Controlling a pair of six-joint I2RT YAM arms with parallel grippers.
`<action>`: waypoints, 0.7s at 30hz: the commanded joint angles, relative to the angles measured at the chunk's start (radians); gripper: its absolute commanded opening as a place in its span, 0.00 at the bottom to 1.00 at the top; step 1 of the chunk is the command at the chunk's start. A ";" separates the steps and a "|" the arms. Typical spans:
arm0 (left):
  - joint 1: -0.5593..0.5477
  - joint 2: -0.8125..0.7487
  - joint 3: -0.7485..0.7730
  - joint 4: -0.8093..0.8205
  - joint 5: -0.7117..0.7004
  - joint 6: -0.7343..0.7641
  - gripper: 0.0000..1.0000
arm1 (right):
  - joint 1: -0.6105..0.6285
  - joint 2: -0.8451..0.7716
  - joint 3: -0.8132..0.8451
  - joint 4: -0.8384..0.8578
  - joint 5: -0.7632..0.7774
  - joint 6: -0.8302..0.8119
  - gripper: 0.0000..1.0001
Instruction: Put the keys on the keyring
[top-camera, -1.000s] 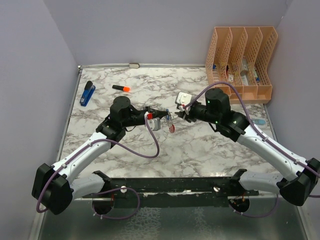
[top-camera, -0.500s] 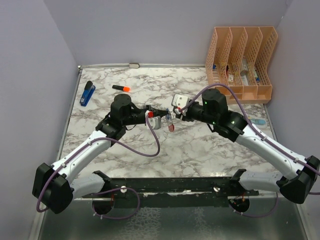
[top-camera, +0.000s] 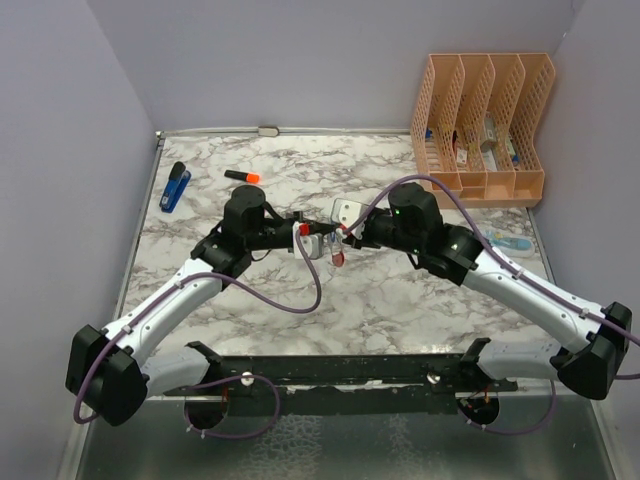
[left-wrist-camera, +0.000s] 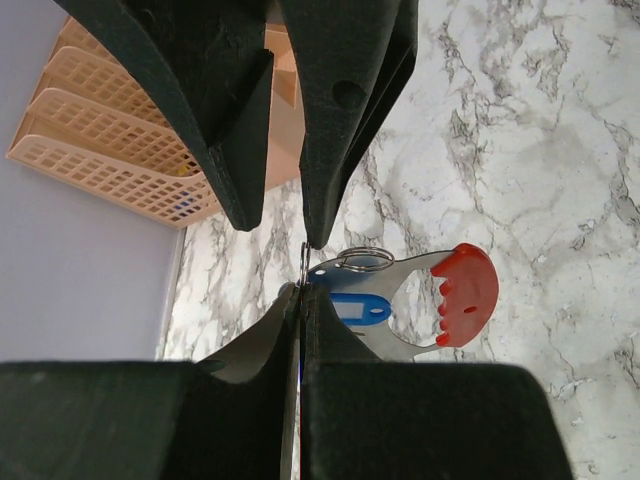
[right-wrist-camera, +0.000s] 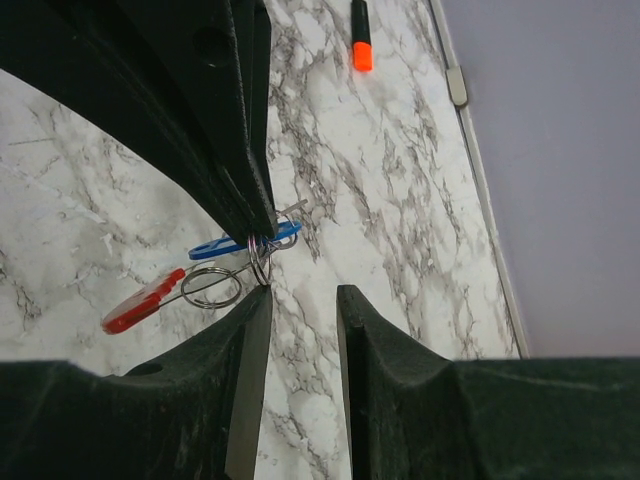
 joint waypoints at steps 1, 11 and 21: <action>-0.002 0.007 0.044 -0.006 0.017 0.030 0.00 | 0.026 0.007 0.032 -0.003 0.015 -0.011 0.33; -0.002 0.001 0.047 -0.028 0.010 0.044 0.00 | 0.027 -0.023 0.004 -0.015 0.026 -0.001 0.32; -0.002 0.004 0.052 -0.033 0.004 0.044 0.00 | 0.027 -0.035 0.000 -0.033 0.028 0.010 0.32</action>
